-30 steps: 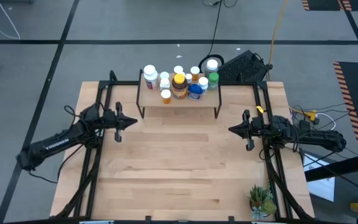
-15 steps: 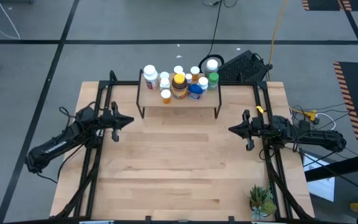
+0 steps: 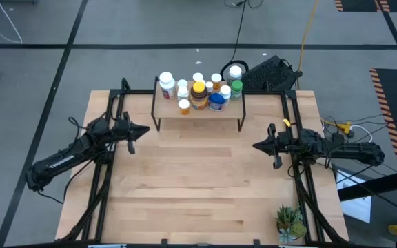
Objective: Pick and place medicine bottles onto shelf by color
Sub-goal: Return to Home Position
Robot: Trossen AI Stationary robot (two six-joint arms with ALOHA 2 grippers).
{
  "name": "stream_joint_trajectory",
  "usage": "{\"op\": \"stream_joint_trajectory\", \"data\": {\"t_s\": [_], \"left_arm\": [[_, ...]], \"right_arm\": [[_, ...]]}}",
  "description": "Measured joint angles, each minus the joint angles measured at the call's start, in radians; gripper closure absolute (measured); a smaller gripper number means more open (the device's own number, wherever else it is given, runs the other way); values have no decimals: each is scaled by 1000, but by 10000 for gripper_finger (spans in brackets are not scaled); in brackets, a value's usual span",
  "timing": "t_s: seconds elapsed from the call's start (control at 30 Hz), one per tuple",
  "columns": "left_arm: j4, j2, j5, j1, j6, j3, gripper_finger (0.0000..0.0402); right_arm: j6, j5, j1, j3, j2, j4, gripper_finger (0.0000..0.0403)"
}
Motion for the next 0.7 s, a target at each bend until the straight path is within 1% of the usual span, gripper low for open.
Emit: {"op": "stream_joint_trajectory", "data": {"t_s": [0.7], "left_arm": [[2,2,0,0,4,0,366]], "right_arm": [[0,3,3,0,7,7,403]]}}
